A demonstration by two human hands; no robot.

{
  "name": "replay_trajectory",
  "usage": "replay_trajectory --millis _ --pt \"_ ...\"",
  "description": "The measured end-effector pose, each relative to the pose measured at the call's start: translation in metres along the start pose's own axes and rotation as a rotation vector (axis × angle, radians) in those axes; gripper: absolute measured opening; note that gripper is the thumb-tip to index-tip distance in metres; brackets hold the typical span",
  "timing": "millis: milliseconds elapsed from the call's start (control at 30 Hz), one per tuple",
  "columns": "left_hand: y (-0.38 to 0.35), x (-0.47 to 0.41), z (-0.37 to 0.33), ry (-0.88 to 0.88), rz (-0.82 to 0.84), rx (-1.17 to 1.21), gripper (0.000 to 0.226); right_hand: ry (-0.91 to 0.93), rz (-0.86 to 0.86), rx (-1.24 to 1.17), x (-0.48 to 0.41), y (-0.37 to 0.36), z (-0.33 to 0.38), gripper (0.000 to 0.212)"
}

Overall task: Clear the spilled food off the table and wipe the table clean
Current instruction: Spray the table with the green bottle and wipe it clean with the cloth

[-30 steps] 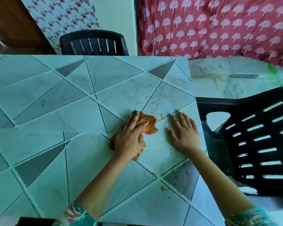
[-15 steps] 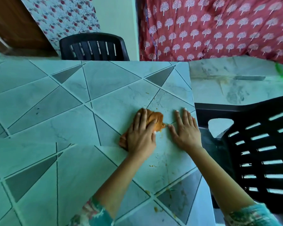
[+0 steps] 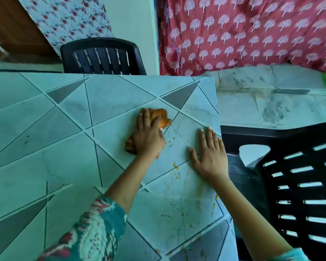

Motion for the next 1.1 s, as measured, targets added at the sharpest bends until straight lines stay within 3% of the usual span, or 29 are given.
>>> replay_trajectory --millis 133,200,367,433,600,733,867,967,1033,1100 --pt "-0.002 0.051 -0.004 -0.267 0.04 -0.013 0.051 -0.005 0.003 -0.008 -0.001 0.0 0.001 0.082" --pt "0.004 0.048 0.02 -0.299 0.013 -0.03 0.05 -0.013 0.002 -0.014 -0.005 0.001 0.001 0.083" --pt "0.02 -0.041 0.051 0.135 -0.017 -0.055 0.047 -0.021 0.003 -0.022 -0.027 0.003 -0.005 0.089" --pt "0.018 -0.07 0.034 0.177 -0.021 -0.041 0.049 -0.019 0.006 -0.007 -0.033 0.004 -0.008 0.088" --pt "-0.008 -0.041 -0.03 -0.126 0.033 -0.001 0.045 -0.023 -0.001 0.025 -0.036 0.001 -0.006 0.087" --pt "-0.001 0.004 -0.008 -0.364 0.092 0.041 0.05 -0.012 0.005 0.029 -0.041 0.001 -0.009 0.086" --pt "0.013 -0.048 0.048 -0.079 0.02 -0.006 0.05 -0.006 -0.01 0.025 -0.046 0.001 -0.012 0.084" --pt "0.016 -0.101 0.044 0.153 0.009 -0.031 0.049 -0.015 -0.023 0.038 -0.047 -0.001 -0.012 0.081" --pt "0.01 -0.118 0.021 0.204 -0.022 -0.025 0.049 -0.01 -0.022 0.041 -0.047 -0.001 -0.012 0.08" --pt "-0.004 -0.111 -0.012 0.13 -0.02 -0.023 0.047 -0.008 -0.02 0.046 -0.046 0.0 -0.012 0.08"
Point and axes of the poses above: each hand's wrist, its own x-axis away from the middle knuckle, its own y-axis out of the back of the hand, z = x × y, the point moved 2 cm from there along -x, towards the middle knuckle, and after that the axes turned 6 degrees about y, right-handed, at the moved point
